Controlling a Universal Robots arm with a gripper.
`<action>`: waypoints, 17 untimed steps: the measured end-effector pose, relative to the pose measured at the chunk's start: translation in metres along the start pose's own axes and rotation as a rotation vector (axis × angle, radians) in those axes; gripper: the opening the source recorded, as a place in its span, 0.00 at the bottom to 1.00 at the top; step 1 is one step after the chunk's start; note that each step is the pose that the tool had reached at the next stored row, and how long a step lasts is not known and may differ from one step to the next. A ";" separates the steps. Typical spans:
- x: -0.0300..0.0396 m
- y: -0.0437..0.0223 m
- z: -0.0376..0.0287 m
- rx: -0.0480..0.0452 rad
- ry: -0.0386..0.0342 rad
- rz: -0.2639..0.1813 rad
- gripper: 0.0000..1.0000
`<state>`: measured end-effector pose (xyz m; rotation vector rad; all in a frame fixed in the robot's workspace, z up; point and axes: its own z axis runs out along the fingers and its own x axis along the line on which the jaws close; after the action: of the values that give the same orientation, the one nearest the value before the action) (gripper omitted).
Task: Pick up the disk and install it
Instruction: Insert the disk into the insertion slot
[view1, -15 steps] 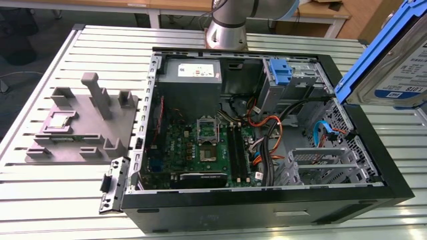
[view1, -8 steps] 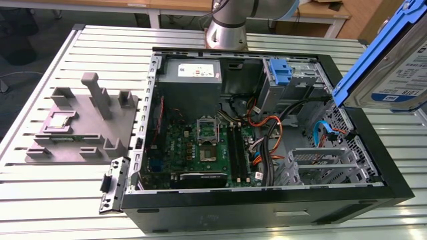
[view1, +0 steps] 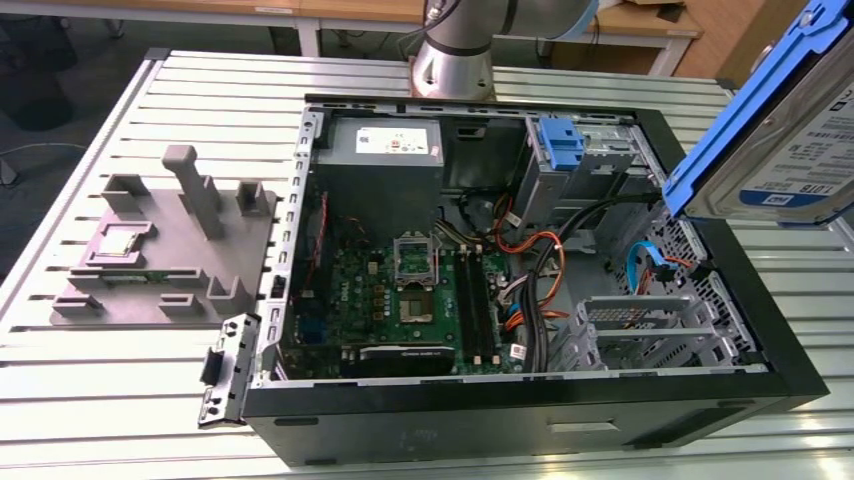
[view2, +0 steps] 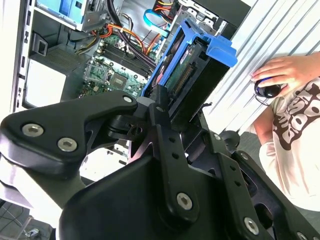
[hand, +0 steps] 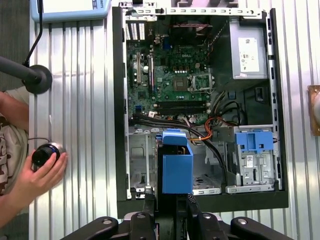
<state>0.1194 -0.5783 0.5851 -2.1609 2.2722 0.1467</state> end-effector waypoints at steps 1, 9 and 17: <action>0.0000 0.0000 0.0006 0.0000 0.0001 0.000 0.35; 0.0008 -0.0005 0.0068 0.0000 -0.0002 0.000 0.35; 0.0009 -0.0006 0.0092 0.0002 -0.0003 0.000 0.35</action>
<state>0.1194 -0.5786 0.5758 -2.1607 2.2719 0.1467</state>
